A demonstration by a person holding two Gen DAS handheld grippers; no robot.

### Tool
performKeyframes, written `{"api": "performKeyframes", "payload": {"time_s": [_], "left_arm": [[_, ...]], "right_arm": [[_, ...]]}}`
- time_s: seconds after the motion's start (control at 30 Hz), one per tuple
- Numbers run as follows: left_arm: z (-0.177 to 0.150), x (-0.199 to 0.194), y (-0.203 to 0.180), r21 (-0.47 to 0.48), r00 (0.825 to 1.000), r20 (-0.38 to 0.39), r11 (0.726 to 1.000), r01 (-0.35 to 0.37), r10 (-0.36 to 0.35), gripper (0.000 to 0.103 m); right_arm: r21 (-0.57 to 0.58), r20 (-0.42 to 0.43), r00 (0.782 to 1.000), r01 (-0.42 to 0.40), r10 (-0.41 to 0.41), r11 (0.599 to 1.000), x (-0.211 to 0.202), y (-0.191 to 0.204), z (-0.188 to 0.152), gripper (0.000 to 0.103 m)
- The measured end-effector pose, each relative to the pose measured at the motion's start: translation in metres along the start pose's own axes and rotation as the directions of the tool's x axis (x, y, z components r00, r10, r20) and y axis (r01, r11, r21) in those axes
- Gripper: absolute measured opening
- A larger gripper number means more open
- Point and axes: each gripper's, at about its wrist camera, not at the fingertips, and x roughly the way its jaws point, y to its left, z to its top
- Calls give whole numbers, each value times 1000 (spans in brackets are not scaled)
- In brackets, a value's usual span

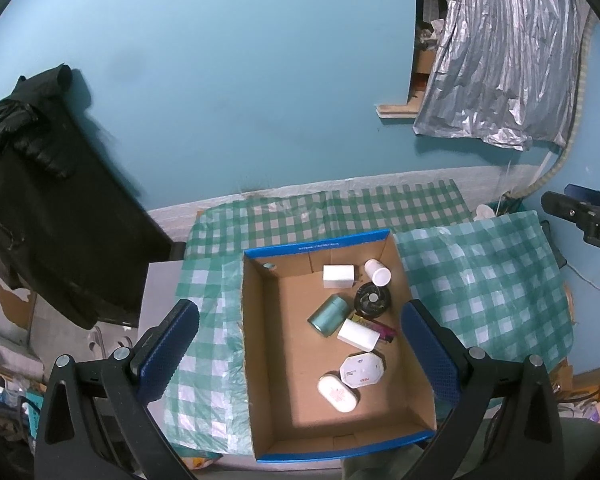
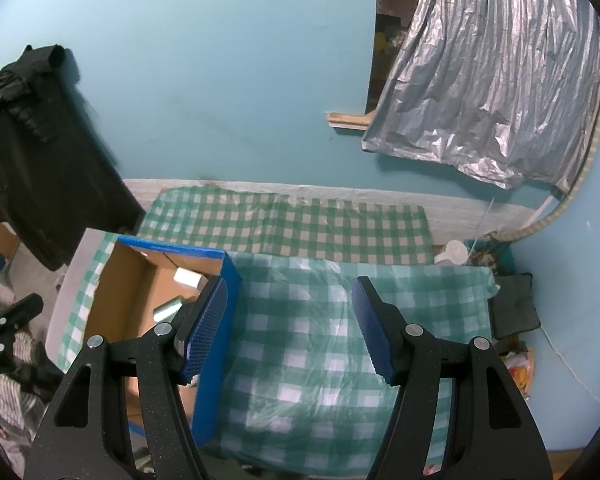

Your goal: Organize rigid objects

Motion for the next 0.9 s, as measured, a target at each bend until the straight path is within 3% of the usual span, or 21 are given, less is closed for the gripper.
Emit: {"api": "performKeyframes", "payload": {"time_s": [0.9], "left_arm": [[-6, 1, -2, 18, 1000, -7, 1000, 5, -5, 102]], "right_arm": [[0, -21, 1000, -7, 7, 1000, 3, 8, 0, 64]]}}
